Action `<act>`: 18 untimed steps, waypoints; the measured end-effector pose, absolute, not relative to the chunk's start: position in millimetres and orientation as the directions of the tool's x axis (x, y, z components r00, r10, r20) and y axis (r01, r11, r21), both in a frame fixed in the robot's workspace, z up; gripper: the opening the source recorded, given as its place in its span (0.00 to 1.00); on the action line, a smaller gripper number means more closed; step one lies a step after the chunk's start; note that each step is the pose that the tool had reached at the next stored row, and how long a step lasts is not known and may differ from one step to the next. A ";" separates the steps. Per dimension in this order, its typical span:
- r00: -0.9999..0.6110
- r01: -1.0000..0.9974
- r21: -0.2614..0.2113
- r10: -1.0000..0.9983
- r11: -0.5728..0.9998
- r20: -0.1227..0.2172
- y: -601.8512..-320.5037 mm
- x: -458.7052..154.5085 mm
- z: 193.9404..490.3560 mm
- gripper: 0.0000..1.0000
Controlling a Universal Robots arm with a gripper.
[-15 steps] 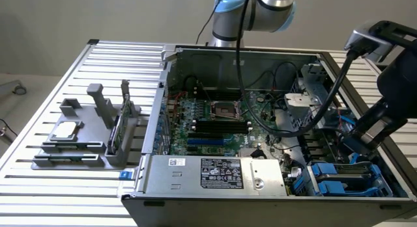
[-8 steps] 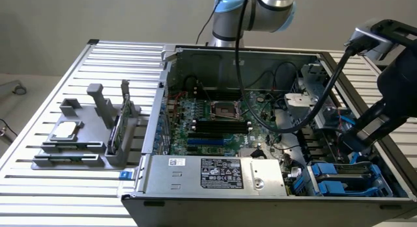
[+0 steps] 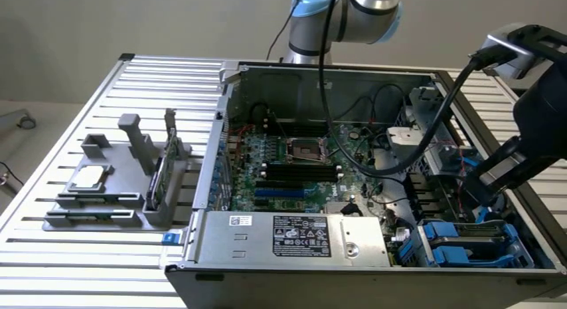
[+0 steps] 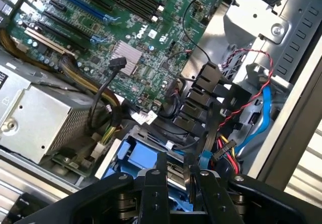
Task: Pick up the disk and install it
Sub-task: 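Insert the first disk wire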
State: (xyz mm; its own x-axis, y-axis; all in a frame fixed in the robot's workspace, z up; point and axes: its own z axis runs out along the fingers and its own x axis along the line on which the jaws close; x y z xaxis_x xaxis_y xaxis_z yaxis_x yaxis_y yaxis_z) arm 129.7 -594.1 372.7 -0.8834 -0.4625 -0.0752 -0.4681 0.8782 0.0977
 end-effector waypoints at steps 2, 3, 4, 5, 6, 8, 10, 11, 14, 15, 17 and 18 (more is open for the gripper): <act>-0.895 -0.446 0.099 -0.440 0.890 -0.076 -594.0 129.7 372.7 0.28; -0.900 -0.434 0.100 -0.428 0.895 -0.077 -594.0 129.7 372.7 0.28; -0.905 -0.424 0.100 -0.418 0.900 -0.077 -594.0 129.8 372.7 0.28; -0.910 -0.413 0.101 -0.407 0.905 -0.077 -594.0 129.7 372.8 0.28; -0.915 -0.402 0.102 -0.395 0.910 -0.078 -594.0 129.7 372.8 0.28; -0.925 -0.379 0.103 -0.372 0.920 -0.079 -594.0 129.8 372.7 0.28; -0.934 -0.356 0.105 -0.350 0.928 -0.079 -594.0 129.7 372.8 0.28; -0.938 -0.345 0.105 -0.338 0.933 -0.080 -594.0 129.7 372.8 0.28; -0.950 -0.309 0.107 -0.301 0.945 -0.080 -594.1 129.7 372.7 0.28; -0.954 -0.297 0.108 -0.289 0.949 -0.081 -594.1 129.7 372.7 0.28; -0.961 -0.272 0.109 -0.265 0.956 -0.081 -594.1 129.7 372.9 0.28; -0.964 -0.260 0.109 -0.252 0.959 -0.081 -594.1 129.7 373.0 0.28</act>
